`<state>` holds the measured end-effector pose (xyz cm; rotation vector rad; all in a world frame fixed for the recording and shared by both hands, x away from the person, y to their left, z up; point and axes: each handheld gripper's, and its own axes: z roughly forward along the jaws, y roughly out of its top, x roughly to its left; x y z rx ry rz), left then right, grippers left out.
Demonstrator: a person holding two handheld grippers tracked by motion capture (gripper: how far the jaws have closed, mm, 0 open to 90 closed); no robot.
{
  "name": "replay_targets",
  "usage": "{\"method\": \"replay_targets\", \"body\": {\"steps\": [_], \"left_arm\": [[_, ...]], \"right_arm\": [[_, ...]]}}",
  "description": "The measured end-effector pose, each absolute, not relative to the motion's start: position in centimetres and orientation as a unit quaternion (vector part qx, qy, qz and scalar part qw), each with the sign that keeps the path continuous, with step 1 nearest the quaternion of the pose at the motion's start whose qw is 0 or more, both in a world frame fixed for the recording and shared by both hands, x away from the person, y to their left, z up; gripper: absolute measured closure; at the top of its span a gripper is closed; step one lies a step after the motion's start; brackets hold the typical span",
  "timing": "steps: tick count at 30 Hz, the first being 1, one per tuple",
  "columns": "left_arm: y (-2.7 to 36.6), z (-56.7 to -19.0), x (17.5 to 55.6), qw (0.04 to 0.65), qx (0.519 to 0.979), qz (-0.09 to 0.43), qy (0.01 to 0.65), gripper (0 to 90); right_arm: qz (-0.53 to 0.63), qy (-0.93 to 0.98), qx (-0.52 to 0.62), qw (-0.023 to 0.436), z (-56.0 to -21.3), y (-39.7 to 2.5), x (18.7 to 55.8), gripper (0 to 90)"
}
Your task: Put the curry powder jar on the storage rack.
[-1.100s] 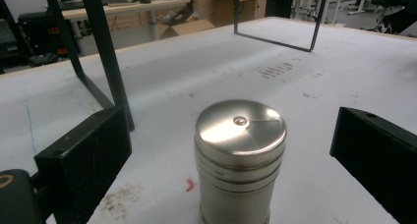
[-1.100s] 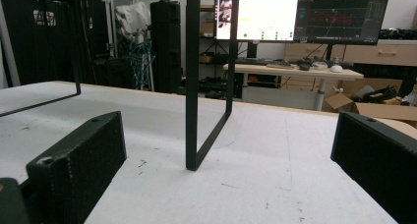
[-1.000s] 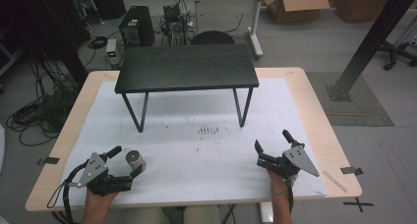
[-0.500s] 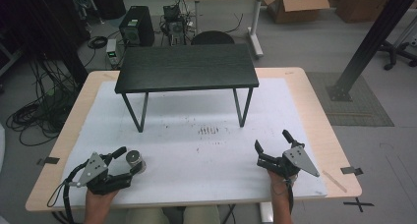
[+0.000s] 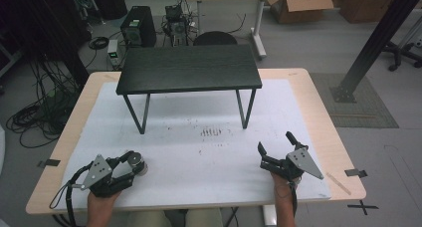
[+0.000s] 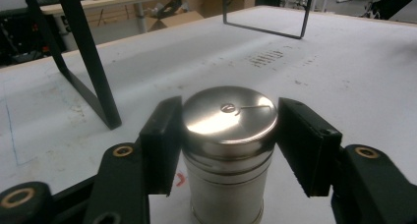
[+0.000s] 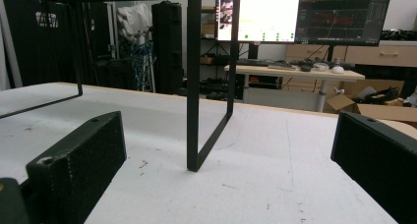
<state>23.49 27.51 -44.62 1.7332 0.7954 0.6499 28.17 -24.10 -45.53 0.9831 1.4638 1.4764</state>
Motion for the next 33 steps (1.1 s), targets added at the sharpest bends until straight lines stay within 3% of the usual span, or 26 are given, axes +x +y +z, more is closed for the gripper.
{"method": "replay_targets", "body": {"steps": [19, 33], "left_arm": [[28.2, -44.4, 23.3, 0.559, 0.707, 0.264, 0.342, 49.0], [29.2, -41.1, 22.7, 0.582, 0.688, 0.276, 0.336, 49.0]], "right_arm": [[0.589, 0.580, 0.388, 0.407, -45.5, -24.1, 28.2, 0.0], [0.589, 0.580, 0.387, 0.407, -45.5, -24.1, 28.1, 0.0]]}}
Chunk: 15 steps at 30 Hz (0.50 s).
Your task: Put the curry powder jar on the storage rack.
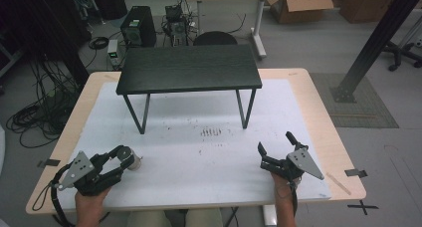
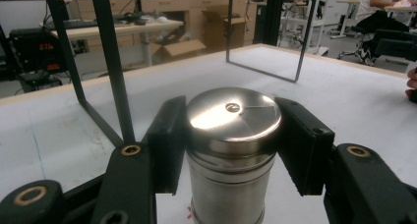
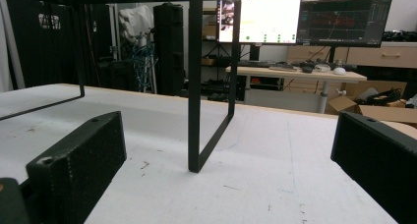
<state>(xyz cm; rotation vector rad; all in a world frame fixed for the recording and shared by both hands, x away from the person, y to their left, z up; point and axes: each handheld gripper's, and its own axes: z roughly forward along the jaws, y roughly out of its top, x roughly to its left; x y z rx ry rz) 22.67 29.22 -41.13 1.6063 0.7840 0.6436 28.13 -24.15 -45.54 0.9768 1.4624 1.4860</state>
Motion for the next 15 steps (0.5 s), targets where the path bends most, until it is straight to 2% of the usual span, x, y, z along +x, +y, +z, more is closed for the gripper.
{"method": "replay_targets", "body": {"steps": [15], "left_arm": [[30.0, -37.3, 23.1, 0.605, 0.674, 0.269, 0.328, 49.0]], "right_arm": [[0.590, 0.580, 0.388, 0.406, -45.5, -24.2, 28.1, 0.0]]}}
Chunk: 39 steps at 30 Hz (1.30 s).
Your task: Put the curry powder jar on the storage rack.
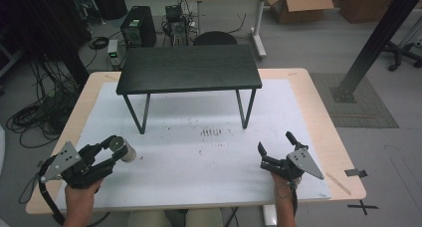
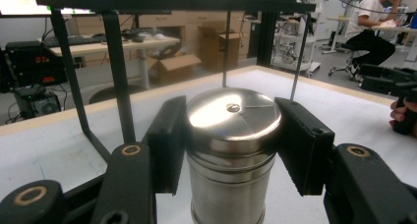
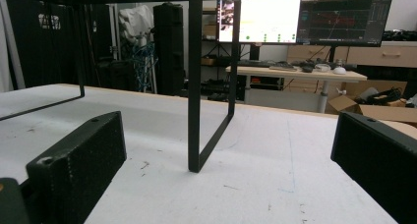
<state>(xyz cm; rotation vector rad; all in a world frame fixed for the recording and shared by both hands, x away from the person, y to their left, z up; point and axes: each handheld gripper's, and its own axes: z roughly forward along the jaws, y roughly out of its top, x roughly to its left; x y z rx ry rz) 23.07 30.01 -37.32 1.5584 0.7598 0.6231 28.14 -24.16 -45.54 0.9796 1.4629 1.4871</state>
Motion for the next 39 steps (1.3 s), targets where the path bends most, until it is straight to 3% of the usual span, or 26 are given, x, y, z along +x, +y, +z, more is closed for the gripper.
{"method": "replay_targets", "body": {"steps": [15, 39], "left_arm": [[29.9, -33.5, 24.0, 0.628, 0.668, 0.254, 0.308, 49.0], [26.5, -27.9, 26.1, 0.651, 0.673, 0.242, 0.256, 49.0]], "right_arm": [[0.590, 0.580, 0.389, 0.407, -45.5, -24.2, 28.1, 0.0], [0.592, 0.578, 0.388, 0.406, -45.5, -24.2, 28.1, 0.0]]}}
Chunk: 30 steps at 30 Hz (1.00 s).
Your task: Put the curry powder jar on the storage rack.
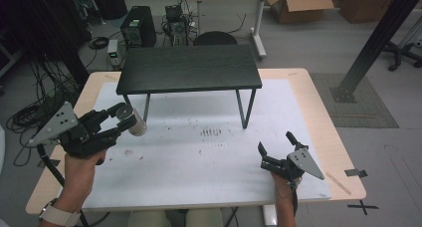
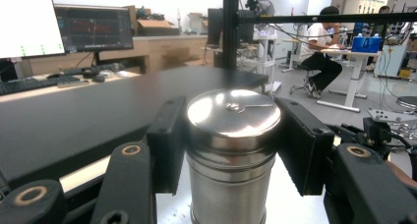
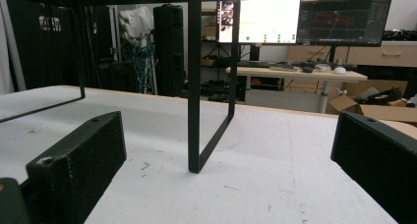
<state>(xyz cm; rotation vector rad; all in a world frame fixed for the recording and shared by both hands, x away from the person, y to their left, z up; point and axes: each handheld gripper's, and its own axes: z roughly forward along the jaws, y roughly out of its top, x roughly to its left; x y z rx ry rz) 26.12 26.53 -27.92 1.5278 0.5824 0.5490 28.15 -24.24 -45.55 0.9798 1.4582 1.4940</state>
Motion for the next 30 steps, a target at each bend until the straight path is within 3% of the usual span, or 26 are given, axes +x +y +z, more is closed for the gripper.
{"method": "replay_targets", "body": {"steps": [30], "left_arm": [[23.7, -22.9, 30.0, 0.654, 0.681, 0.239, 0.225, 49.1]], "right_arm": [[0.595, 0.576, 0.388, 0.406, -45.6, -24.3, 28.1, 0.0]]}}
